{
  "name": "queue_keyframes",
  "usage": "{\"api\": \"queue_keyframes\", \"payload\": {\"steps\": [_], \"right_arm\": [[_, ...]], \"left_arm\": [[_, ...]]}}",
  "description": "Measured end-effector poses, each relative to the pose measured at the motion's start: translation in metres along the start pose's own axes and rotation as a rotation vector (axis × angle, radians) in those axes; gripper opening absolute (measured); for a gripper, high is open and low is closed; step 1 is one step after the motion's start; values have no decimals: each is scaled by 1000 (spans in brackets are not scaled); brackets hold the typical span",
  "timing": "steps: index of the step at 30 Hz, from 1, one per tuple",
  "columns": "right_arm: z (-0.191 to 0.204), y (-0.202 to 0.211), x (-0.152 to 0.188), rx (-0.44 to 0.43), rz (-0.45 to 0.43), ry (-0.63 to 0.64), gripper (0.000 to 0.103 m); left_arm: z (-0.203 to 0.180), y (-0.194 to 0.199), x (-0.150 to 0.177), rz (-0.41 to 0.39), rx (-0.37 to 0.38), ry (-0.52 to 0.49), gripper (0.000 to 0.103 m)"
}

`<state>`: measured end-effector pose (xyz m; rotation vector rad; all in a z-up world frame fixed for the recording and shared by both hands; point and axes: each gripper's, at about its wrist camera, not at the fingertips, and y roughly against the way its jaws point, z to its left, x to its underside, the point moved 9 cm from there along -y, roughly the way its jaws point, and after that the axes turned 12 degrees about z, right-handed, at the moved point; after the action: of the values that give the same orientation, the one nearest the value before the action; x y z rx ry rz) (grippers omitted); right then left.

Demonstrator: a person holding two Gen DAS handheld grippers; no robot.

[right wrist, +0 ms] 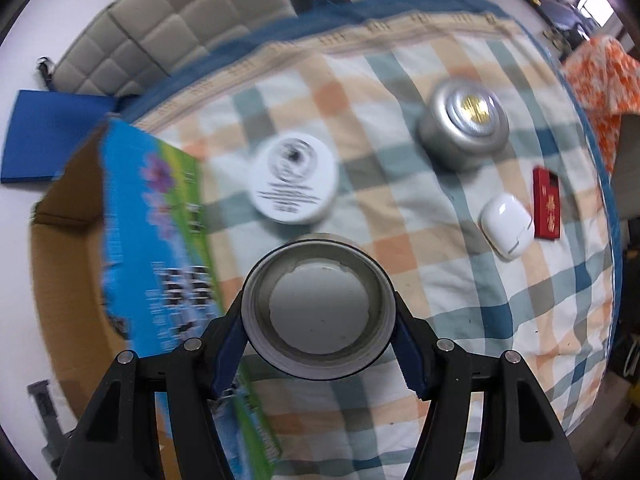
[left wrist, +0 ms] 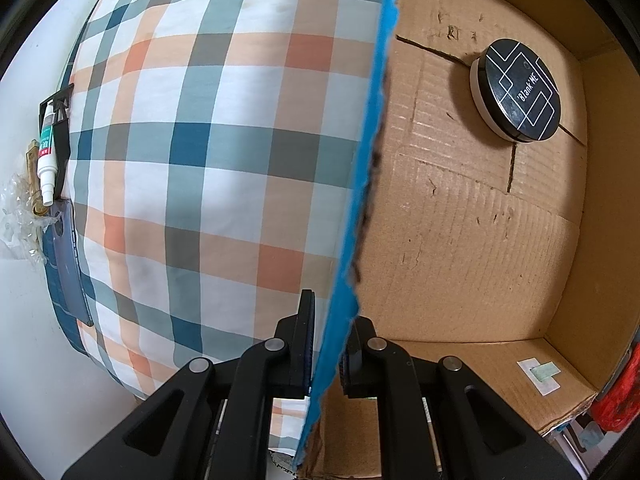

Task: Organize rigid objects
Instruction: 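Carry the metal lid ring into the box beside the compact and release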

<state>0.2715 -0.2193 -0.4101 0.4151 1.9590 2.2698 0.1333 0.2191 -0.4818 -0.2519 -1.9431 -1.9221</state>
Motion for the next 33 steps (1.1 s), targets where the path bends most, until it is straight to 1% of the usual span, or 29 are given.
{"api": "queue_keyframes", "payload": {"steps": [4, 9, 14, 18, 23, 29, 33], "right_arm": [[25, 34, 2, -43, -42, 59, 68], [62, 76, 11, -95, -70, 148, 68], [108, 88, 28, -136, -59, 224, 68], [136, 76, 35, -134, -21, 263, 68], [157, 43, 39, -85, 31, 285, 68], [166, 1, 37, 3, 82, 279, 68], [170, -17, 37, 49, 100, 283, 68]], "left_arm": [[0, 1, 0, -3, 4, 1, 8], [2, 2, 1, -6, 6, 2, 8], [2, 2, 2, -4, 6, 1, 8], [2, 2, 2, -5, 7, 2, 8], [3, 1, 3, -6, 7, 1, 8], [3, 1, 2, -6, 7, 1, 8], [3, 0, 2, -5, 10, 1, 8]]}}
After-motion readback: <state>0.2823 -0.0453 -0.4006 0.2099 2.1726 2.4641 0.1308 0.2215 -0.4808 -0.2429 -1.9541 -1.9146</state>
